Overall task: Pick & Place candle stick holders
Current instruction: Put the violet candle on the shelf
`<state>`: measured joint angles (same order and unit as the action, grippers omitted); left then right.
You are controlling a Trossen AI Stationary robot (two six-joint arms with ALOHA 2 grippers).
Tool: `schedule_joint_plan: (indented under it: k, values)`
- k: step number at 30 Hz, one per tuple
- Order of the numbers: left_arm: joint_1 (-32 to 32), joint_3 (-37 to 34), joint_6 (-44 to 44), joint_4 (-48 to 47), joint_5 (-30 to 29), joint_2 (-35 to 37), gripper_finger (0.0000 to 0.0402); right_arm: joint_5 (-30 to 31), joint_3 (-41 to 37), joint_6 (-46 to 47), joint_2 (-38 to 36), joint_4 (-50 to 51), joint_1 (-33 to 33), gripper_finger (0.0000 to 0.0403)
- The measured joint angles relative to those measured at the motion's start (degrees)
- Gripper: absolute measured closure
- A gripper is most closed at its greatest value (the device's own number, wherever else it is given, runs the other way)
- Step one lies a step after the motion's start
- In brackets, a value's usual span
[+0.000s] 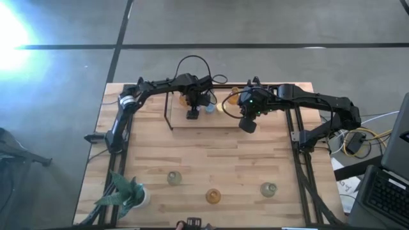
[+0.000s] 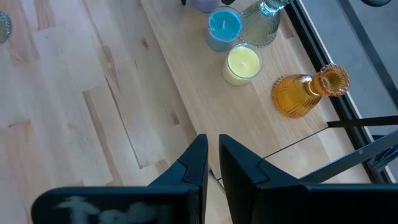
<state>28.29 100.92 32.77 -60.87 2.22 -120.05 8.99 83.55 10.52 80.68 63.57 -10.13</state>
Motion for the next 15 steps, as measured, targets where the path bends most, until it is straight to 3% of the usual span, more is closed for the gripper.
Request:
schedule_joint_plan:
  k: [15]
  values:
    - [0.0, 3.0, -0.9, -2.4, -2.4, 0.4, 0.0085, 0.0, 0.0, 0.0, 0.0, 0.0, 0.0, 0.0369]
